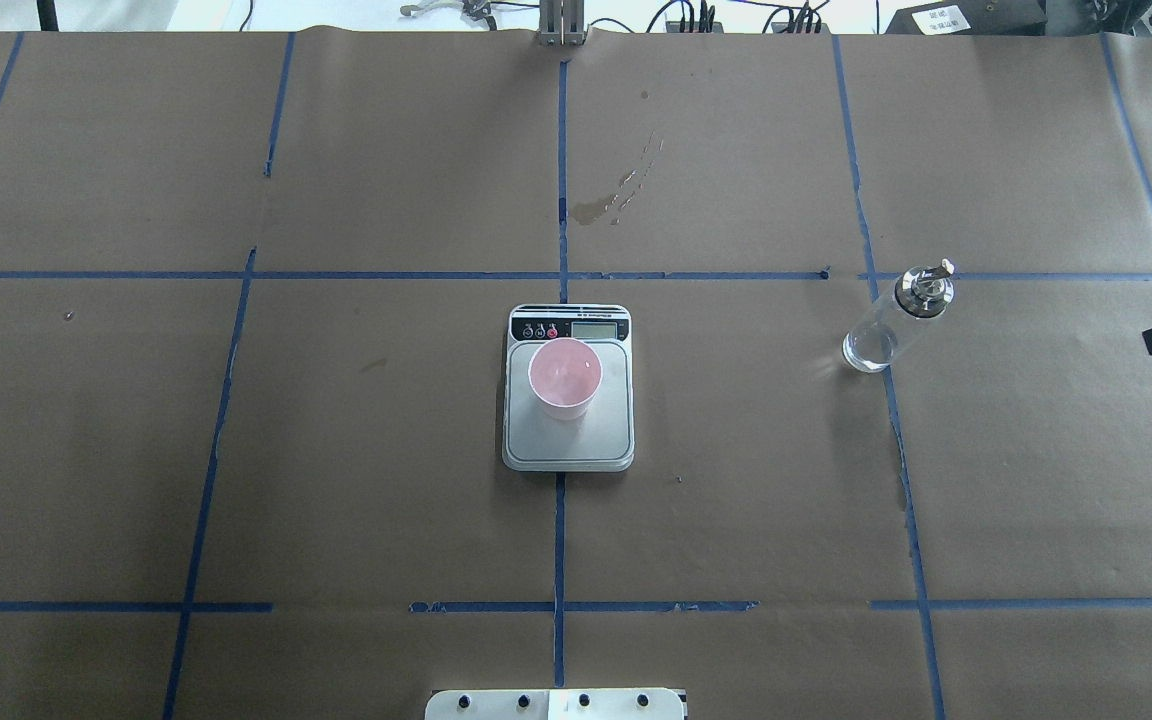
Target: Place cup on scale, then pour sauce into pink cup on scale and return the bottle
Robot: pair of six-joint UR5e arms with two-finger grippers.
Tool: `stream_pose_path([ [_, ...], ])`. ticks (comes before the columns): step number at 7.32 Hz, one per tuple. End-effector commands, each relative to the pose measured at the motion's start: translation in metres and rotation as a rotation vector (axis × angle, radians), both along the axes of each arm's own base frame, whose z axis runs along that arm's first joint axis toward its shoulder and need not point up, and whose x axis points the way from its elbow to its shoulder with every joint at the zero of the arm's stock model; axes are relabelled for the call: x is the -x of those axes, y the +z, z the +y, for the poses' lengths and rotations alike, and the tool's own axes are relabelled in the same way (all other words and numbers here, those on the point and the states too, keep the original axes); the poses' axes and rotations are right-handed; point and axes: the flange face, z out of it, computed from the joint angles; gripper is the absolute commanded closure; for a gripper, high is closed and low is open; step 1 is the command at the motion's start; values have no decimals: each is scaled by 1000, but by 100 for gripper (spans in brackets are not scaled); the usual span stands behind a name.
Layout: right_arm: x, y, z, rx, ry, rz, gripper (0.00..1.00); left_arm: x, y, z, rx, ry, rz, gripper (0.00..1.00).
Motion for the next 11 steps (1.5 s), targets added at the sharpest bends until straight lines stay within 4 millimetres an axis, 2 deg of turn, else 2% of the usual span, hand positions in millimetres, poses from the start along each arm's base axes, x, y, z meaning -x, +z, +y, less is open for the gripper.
stream_pose_path([
  [1,-76,94,-30,-92,-79,7,0,2,22,6,37,9,-4,0],
  [3,-123,172,-33,-99,-101,30,0,23,61,18,39,64,-11,0],
  [4,-134,192,-31,-92,-104,37,0,35,92,33,36,112,-17,0],
  [5,-137,195,-27,-88,-101,70,0,49,112,55,63,102,-14,0],
  [6,-139,240,-10,-11,-110,105,0,55,129,73,83,92,-13,0],
  [7,-139,253,-9,13,-106,103,0,58,134,76,92,87,-18,0],
  [9,-139,248,-31,12,-102,102,0,57,141,65,129,79,-20,0],
  [10,-140,243,-54,42,-69,99,0,57,140,67,185,79,-16,0],
  [11,-139,238,-83,117,-13,95,0,57,118,58,237,79,-13,0],
])
